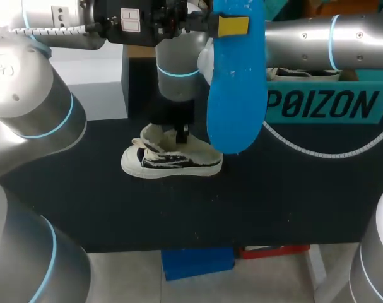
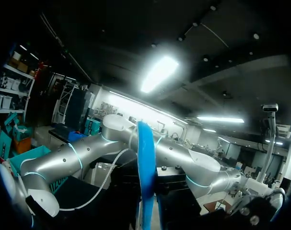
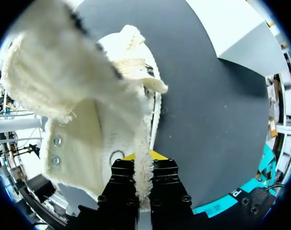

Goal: Take the shoe out of the shoebox, open the shoe tongue, remove and reinsert the insole, then place the shoe into the shoebox

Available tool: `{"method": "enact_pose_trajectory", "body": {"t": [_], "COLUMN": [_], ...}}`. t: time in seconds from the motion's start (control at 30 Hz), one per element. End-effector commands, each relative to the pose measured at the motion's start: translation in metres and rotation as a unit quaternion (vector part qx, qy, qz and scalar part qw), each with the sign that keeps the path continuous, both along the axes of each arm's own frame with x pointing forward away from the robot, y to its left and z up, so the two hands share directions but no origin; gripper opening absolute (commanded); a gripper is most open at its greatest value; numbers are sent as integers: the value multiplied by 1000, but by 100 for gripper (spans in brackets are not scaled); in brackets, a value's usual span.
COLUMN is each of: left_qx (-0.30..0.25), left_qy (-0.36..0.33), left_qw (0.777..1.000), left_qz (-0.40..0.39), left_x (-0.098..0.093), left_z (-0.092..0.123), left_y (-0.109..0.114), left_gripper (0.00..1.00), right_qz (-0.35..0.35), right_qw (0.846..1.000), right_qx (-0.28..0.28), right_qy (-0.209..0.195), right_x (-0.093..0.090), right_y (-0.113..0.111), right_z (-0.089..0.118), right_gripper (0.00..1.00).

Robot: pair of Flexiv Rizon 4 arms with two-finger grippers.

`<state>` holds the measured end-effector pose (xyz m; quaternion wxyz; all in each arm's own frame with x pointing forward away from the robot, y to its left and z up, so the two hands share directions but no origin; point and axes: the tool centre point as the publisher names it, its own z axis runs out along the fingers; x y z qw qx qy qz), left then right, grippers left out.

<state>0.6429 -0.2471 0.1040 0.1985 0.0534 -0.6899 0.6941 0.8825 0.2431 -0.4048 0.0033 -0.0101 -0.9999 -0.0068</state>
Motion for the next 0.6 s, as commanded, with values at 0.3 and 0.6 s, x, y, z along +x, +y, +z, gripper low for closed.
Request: {"method": "enact_pose_trajectory", "body": {"t": [0.3, 0.6], "left_qx": [2, 2], "left_qy": [0, 0], "left_qw": [1000, 1000], "left_qz": [1, 1], "left_x": [-1, -1], "left_z": [0, 0], "left_y": [0, 0], "left_gripper": [0, 0], "right_qz": [-204, -427], "right_qw": [975, 899], "right_qx": [-82, -92], "right_qy": [-20, -8], "right_x": [2, -4], "right_y": [-54, -56], "right_z": [101, 112], "right_gripper": [0, 0]}}
